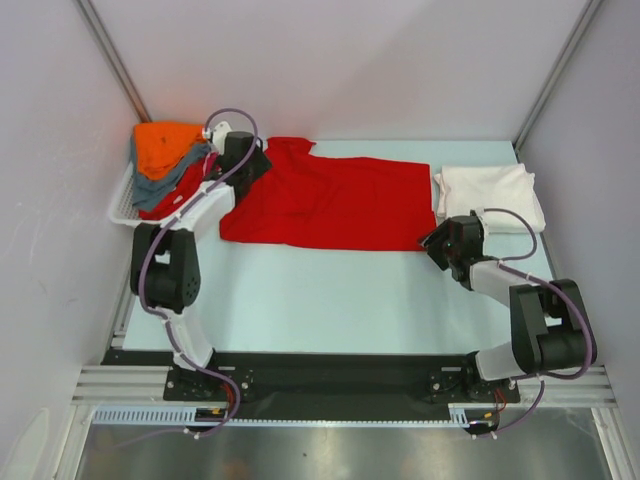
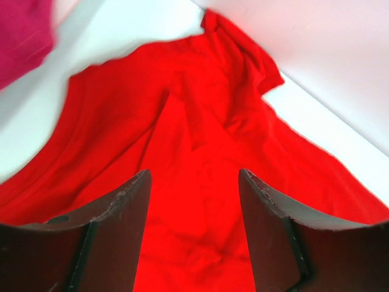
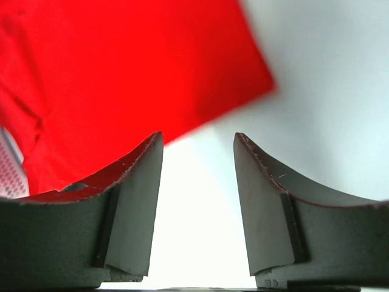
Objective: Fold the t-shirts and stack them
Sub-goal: Flatten the tshirt out
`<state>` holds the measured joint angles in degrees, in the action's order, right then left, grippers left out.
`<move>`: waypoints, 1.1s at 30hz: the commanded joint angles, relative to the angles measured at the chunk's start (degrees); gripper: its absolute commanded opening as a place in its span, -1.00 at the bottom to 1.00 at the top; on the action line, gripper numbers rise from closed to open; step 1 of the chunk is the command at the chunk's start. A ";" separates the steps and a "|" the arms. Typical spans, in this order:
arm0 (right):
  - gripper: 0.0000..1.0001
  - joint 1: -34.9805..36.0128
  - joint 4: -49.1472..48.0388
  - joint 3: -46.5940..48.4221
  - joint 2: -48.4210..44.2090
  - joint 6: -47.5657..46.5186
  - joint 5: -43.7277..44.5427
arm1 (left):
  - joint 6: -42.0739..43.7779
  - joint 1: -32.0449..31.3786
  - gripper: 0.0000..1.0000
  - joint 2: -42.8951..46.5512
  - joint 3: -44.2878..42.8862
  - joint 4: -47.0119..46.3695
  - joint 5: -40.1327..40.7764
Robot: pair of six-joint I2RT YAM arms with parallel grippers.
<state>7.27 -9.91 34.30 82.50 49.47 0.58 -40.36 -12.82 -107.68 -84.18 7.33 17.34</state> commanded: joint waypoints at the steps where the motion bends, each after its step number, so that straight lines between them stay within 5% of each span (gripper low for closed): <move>1: 0.07 1.08 -4.06 -3.62 -3.57 4.92 7.76 | 0.46 -0.80 0.29 11.51 7.08 -2.14 1.20; 9: 0.02 1.08 -4.76 -7.58 -5.42 8.00 13.92 | -10.51 -1.33 0.26 28.30 33.52 -12.42 2.16; 18: -0.06 0.91 -9.60 -4.95 4.67 11.52 12.78 | -18.70 -1.33 0.18 34.55 45.42 -16.38 6.91; 22: -0.25 0.73 -9.25 -3.19 7.23 10.56 13.92 | -19.06 -1.42 0.17 35.17 46.91 -17.09 8.40; 27: -1.00 -1.28 -8.90 -2.40 8.64 9.59 11.47 | -20.72 -1.33 0.15 35.87 49.72 -17.70 11.39; 33: -1.00 -5.77 -6.45 -3.81 3.99 8.27 10.14 | -23.36 -1.33 0.13 37.54 54.56 -22.01 12.63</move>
<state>3.11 -18.76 30.76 89.54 59.42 9.23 -61.45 -13.98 -71.75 -30.87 -10.61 27.88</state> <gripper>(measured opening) 0.011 0.567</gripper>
